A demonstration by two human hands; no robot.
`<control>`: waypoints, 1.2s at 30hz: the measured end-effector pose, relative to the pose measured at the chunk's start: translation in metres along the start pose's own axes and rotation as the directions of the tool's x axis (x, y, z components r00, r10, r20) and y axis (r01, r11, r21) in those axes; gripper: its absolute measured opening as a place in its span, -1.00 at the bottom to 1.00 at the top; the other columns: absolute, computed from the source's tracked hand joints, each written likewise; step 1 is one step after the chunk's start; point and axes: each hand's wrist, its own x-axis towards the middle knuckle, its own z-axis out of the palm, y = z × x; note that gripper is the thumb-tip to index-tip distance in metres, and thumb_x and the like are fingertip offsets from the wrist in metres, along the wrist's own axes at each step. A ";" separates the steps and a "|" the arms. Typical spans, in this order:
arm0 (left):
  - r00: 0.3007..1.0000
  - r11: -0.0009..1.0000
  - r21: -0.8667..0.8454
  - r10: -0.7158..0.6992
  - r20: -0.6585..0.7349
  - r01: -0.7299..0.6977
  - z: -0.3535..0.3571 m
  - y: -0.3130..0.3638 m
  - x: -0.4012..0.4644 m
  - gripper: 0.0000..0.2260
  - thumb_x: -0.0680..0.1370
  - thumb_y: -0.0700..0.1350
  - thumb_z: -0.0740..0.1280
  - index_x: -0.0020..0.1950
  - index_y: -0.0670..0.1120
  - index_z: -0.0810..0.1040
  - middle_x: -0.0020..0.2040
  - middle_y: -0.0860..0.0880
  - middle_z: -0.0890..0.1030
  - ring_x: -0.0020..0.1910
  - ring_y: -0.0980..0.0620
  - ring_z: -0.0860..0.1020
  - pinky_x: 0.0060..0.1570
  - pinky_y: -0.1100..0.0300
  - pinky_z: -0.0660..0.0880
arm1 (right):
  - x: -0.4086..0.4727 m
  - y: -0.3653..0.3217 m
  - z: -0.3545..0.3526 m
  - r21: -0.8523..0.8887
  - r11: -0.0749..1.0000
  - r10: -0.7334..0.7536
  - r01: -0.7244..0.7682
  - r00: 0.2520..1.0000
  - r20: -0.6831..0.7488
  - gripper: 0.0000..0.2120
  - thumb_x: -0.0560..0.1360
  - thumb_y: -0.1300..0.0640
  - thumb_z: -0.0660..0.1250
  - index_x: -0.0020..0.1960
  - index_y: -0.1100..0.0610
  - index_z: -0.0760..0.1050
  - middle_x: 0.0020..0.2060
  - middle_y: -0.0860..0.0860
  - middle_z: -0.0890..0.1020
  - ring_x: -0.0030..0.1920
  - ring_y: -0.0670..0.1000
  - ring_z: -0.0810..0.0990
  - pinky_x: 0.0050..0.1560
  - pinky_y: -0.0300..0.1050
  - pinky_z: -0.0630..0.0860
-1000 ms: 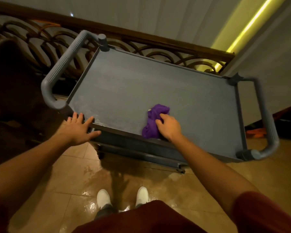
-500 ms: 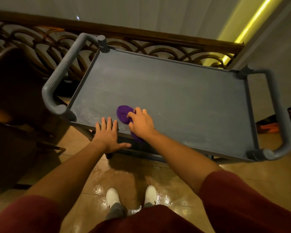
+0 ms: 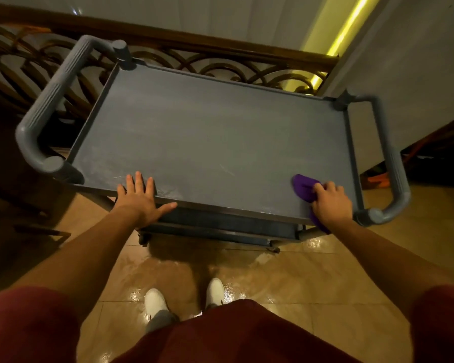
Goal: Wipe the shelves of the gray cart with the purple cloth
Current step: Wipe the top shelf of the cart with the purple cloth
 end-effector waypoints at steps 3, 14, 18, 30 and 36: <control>1.000 1.000 -0.005 -0.023 0.001 0.023 0.000 0.015 -0.005 0.07 0.31 0.58 -0.25 0.62 -0.09 -0.21 0.62 -0.27 -0.20 0.58 -0.34 -0.19 0.52 -0.30 -0.10 | 0.000 0.011 -0.002 0.016 0.988 0.152 -0.152 0.988 0.037 -0.73 0.57 0.12 0.28 0.24 0.14 0.39 0.20 0.24 0.49 0.18 0.32 0.48 0.07 0.21 0.53; 0.959 0.959 -0.033 0.283 -0.003 -0.283 0.003 0.157 -0.010 -0.27 0.52 0.45 -0.16 0.59 0.18 -0.29 0.60 -0.14 -0.36 0.54 -0.32 -0.35 0.41 -0.51 -0.18 | 0.006 -0.065 -0.016 0.108 0.979 -0.169 0.173 0.985 -0.042 -0.57 0.58 0.09 0.25 0.44 -0.03 0.44 0.31 0.17 0.49 0.21 0.28 0.48 0.16 0.13 0.50; 0.966 0.966 -0.036 0.257 -0.006 -0.257 0.010 0.157 0.001 -0.30 0.54 0.42 -0.16 0.58 0.18 -0.32 0.59 -0.14 -0.40 0.53 -0.32 -0.38 0.39 -0.54 -0.19 | -0.006 0.022 -0.008 -0.081 0.989 0.132 -0.128 0.990 0.052 -0.64 0.62 0.14 0.16 0.40 0.04 0.41 0.26 0.20 0.51 0.24 0.30 0.46 0.18 0.16 0.46; 0.953 0.954 -0.059 0.297 0.054 -0.294 -0.001 0.152 -0.005 -0.19 0.45 0.53 -0.19 0.59 0.16 -0.29 0.59 -0.15 -0.37 0.53 -0.32 -0.37 0.36 -0.53 -0.22 | -0.014 0.011 -0.060 0.038 0.946 0.274 -0.323 0.855 0.441 -0.57 0.55 -0.11 0.27 0.25 0.18 0.57 0.18 0.18 0.64 0.15 0.22 0.63 0.06 0.05 0.55; 0.798 0.770 -0.330 0.359 -0.483 -0.546 -0.007 0.119 -0.030 -0.37 0.61 0.25 0.14 0.60 -0.03 0.17 0.62 -0.12 0.14 0.61 -0.17 0.04 0.52 -0.26 0.06 | -0.072 -0.057 -0.076 0.637 0.718 0.019 -0.280 0.923 0.384 -0.78 0.55 0.05 0.30 -0.18 0.11 0.63 -0.23 0.07 0.65 -0.17 0.08 0.60 -0.19 -0.11 0.51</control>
